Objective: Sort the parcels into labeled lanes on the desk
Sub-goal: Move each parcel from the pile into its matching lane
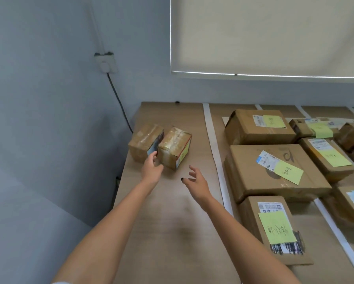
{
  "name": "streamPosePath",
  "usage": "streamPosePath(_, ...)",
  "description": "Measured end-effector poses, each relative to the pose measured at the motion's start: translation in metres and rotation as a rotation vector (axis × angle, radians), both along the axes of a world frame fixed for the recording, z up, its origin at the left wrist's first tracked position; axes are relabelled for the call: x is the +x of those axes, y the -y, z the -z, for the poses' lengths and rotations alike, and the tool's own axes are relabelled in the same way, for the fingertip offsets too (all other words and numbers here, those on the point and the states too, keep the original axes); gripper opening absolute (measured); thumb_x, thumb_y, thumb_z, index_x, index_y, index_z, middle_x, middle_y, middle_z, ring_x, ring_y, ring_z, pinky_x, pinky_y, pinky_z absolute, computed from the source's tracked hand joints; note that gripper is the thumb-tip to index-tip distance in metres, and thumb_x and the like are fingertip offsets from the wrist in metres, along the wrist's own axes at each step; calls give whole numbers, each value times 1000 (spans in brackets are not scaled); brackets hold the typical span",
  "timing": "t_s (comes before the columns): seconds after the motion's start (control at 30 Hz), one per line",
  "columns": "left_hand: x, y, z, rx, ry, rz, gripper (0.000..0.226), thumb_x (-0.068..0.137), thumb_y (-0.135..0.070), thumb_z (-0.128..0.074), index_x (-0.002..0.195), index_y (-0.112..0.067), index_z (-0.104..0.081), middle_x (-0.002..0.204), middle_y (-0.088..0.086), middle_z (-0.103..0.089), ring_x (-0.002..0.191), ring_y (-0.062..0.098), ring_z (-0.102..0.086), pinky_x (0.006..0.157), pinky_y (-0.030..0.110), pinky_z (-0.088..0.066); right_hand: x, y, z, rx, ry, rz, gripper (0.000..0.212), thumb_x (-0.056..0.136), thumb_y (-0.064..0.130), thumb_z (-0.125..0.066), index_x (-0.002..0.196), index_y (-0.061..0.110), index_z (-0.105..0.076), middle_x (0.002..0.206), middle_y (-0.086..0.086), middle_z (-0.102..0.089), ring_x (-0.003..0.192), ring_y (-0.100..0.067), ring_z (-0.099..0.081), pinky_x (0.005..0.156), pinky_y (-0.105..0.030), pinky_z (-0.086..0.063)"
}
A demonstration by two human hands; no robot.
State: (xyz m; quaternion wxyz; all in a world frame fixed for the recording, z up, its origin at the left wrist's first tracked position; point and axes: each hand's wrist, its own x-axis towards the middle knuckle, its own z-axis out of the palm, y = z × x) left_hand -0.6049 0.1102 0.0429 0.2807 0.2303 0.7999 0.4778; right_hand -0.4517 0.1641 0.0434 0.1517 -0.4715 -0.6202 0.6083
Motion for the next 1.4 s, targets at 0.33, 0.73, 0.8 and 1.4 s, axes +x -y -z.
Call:
streamPosePath(0.33,-27,-64,65,60,67,-61,58,91,-19,-44,145,-25,-25,148,-2,-36,134,17,-36,108,32,-29,-78,-48,42,34,-116,67,70,84,18,-60,145,25,-25,137,0,-50,123,-19,-50,106,-39,-40)
streamPosePath(0.73,58,-1,14,186,145,-109,48,90,-10,-48,135,-26,-39,127,-5,-49,113,8,-44,94,24,-35,-13,4,1,-69,-161,101,58,88,19,-57,141,30,-35,125,4,-58,114,-15,-55,100,-34,-46)
streamPosePath(0.8,68,11,-6,181,133,-75,49,91,-12,-47,137,-27,-38,133,-6,-47,119,8,-42,100,25,-34,3,15,-20,-37,-187,95,51,88,20,-56,135,30,-42,123,6,-60,111,-12,-57,97,-32,-48)
streamPosePath(1.4,115,117,-152,418,-10,142,64,89,-19,-55,143,-35,-26,147,-9,-37,129,11,-39,108,36,-34,73,92,-168,171,-313,179,61,90,23,-54,143,24,-23,108,0,-58,87,2,-49,69,-17,-35)
